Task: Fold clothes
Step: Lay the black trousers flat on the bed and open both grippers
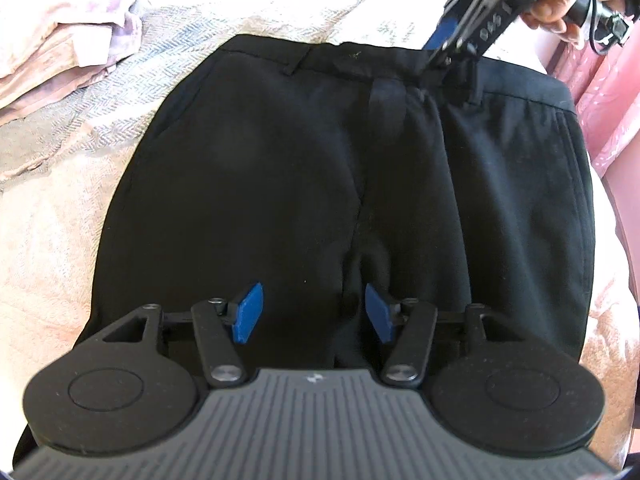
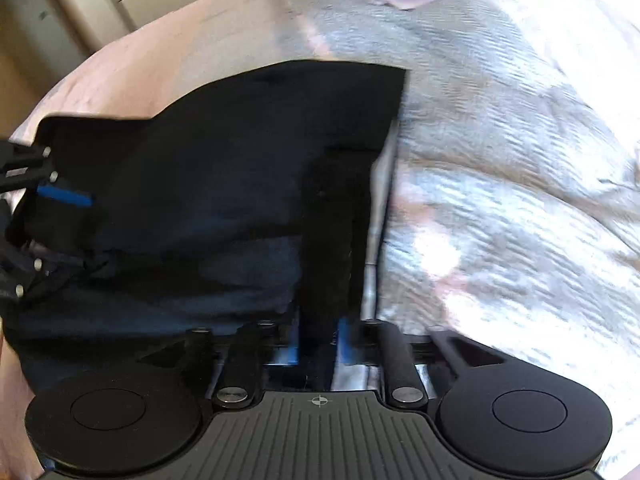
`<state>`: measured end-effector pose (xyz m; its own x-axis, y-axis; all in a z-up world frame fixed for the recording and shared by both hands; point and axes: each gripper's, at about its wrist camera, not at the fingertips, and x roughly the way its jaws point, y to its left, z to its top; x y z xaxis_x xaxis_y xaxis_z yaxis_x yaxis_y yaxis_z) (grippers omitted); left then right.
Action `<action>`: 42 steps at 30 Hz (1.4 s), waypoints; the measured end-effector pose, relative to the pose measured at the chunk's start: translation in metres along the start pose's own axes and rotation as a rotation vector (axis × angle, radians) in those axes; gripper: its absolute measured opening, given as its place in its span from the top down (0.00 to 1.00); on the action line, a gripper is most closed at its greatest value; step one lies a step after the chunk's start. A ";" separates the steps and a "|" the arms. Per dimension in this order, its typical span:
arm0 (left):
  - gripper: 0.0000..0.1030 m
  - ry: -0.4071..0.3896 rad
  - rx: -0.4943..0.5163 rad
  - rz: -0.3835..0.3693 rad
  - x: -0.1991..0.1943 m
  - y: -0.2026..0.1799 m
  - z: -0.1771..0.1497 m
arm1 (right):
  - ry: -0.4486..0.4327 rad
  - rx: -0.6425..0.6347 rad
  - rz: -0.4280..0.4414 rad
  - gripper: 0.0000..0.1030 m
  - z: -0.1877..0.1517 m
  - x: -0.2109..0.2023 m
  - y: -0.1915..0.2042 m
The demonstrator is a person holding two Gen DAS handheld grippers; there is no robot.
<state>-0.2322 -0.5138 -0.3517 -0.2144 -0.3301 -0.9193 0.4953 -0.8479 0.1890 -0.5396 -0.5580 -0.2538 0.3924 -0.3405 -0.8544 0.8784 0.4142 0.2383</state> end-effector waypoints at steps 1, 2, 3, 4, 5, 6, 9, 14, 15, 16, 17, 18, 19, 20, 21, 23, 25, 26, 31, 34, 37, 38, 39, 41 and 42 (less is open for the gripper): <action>0.49 0.005 0.001 -0.001 0.003 0.001 0.003 | -0.013 0.038 0.007 0.46 0.000 -0.002 -0.007; 0.49 0.009 0.003 -0.002 0.005 0.002 0.005 | -0.024 0.075 0.033 0.46 0.000 -0.001 -0.014; 0.49 0.012 0.003 -0.004 0.009 0.003 0.006 | -0.033 0.112 0.063 0.46 0.001 0.000 -0.022; 0.49 0.014 0.004 -0.005 0.013 0.005 0.004 | -0.041 0.130 0.093 0.46 0.002 0.003 -0.027; 0.49 0.016 0.005 -0.005 0.017 0.006 0.003 | -0.048 0.144 0.122 0.46 0.003 0.007 -0.031; 0.49 0.016 0.008 -0.006 0.021 0.007 0.001 | -0.045 0.150 0.144 0.46 0.005 0.012 -0.036; 0.48 0.015 0.025 -0.009 0.026 0.007 0.002 | -0.020 0.164 0.169 0.60 0.007 0.022 -0.045; 0.48 0.009 0.048 -0.013 0.030 0.008 0.007 | -0.014 0.162 0.161 0.77 0.010 0.023 -0.047; 0.48 0.006 0.050 -0.011 0.032 0.009 0.009 | -0.014 0.158 0.158 0.78 0.012 0.026 -0.047; 0.48 0.007 0.050 -0.009 0.034 0.010 0.011 | -0.013 0.153 0.156 0.78 0.013 0.028 -0.047; 0.48 0.007 0.050 -0.007 0.036 0.011 0.013 | -0.013 0.149 0.153 0.78 0.014 0.031 -0.047; 0.48 0.007 0.053 -0.004 0.037 0.011 0.016 | -0.012 0.144 0.150 0.78 0.015 0.034 -0.047; 0.48 0.006 0.059 -0.002 0.037 0.011 0.020 | -0.010 0.145 0.150 0.78 0.016 0.035 -0.048; 0.48 0.005 0.064 0.000 0.038 0.011 0.023 | -0.008 0.148 0.151 0.77 0.016 0.035 -0.049; 0.48 0.004 0.070 0.002 0.038 0.011 0.026 | -0.005 0.151 0.152 0.77 0.016 0.036 -0.050; 0.48 -0.002 0.074 0.008 0.037 0.014 0.030 | -0.001 0.156 0.154 0.71 0.017 0.036 -0.052; 0.48 -0.007 0.065 0.018 0.036 0.022 0.030 | -0.021 0.151 0.144 0.64 0.020 0.024 -0.052; 0.48 -0.003 0.045 0.029 0.036 0.030 0.028 | -0.033 0.147 0.138 0.62 0.022 0.017 -0.052; 0.47 0.014 -0.055 0.082 0.036 0.071 0.019 | -0.126 0.112 0.144 0.51 0.050 -0.006 -0.059; 0.46 0.042 -0.119 0.144 0.033 0.097 0.002 | -0.148 0.094 0.155 0.50 0.076 0.002 -0.064; 0.40 0.069 -0.186 0.181 0.031 0.117 -0.026 | -0.141 0.056 0.163 0.50 0.104 0.030 -0.067; 0.39 0.078 -0.208 0.191 0.031 0.124 -0.035 | -0.138 0.052 0.172 0.49 0.113 0.040 -0.068; 0.39 0.087 -0.230 0.201 0.030 0.130 -0.045 | -0.136 0.048 0.180 0.49 0.122 0.050 -0.069; 0.38 0.104 -0.275 0.222 0.029 0.142 -0.065 | -0.133 0.041 0.198 0.49 0.140 0.069 -0.071; 0.38 0.113 -0.298 0.232 0.029 0.149 -0.075 | -0.131 0.038 0.205 0.49 0.148 0.079 -0.072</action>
<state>-0.1017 -0.6182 -0.3762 0.0179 -0.4374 -0.8991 0.7459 -0.5930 0.3033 -0.5315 -0.7396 -0.2696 0.5937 -0.3600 -0.7197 0.7852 0.4546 0.4204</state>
